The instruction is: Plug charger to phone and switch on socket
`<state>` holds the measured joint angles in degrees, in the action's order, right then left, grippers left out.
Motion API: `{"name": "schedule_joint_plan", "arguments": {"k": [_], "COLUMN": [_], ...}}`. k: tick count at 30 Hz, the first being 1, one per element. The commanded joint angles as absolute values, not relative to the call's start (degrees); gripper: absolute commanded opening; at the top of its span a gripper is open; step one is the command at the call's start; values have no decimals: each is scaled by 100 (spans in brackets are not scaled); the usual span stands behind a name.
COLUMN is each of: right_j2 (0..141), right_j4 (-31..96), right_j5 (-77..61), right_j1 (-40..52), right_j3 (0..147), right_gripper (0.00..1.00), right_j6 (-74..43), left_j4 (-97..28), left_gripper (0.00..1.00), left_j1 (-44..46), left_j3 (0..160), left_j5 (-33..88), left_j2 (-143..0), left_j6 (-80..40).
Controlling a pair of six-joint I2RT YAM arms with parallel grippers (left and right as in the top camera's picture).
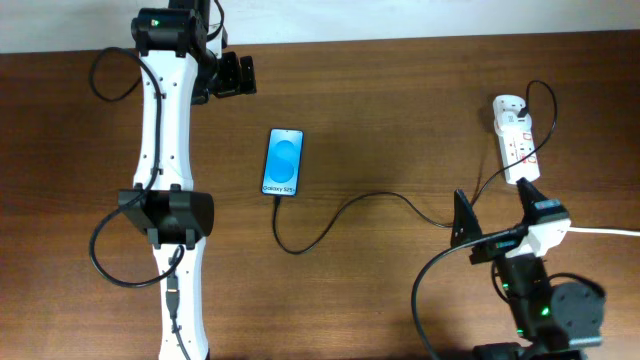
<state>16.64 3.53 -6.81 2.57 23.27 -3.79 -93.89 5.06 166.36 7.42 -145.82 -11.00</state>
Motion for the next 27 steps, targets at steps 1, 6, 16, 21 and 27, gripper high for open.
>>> {"name": "schedule_joint_plan", "arguments": {"k": [1, 6, 16, 21, 27], "right_j2": [1122, 353, 19, 19, 19], "right_j4": [-137, -349, -239, 454, 451], "right_j5": [-202, -202, -73, -97, -97], "right_j1": [460, 464, 497, 497, 497], "right_j3": [1533, 740, 32, 32, 32], "right_gripper": [98, 98, 98, 98, 98], "right_j6": [-541, -541, -539, -539, -539], "left_j4": [-9395, -9397, -9397, -9397, -9395], "left_gripper": [99, 99, 99, 99, 99], "left_j1": [508, 508, 508, 508, 508], "left_j3": [16695, 16695, 16695, 16695, 16695], "left_j5": [703, 703, 703, 703, 703], "left_j2": [-14477, -14477, -14477, -14477, -14477], "left_j6": [-1129, -1129, -1129, -1129, -1129]}}
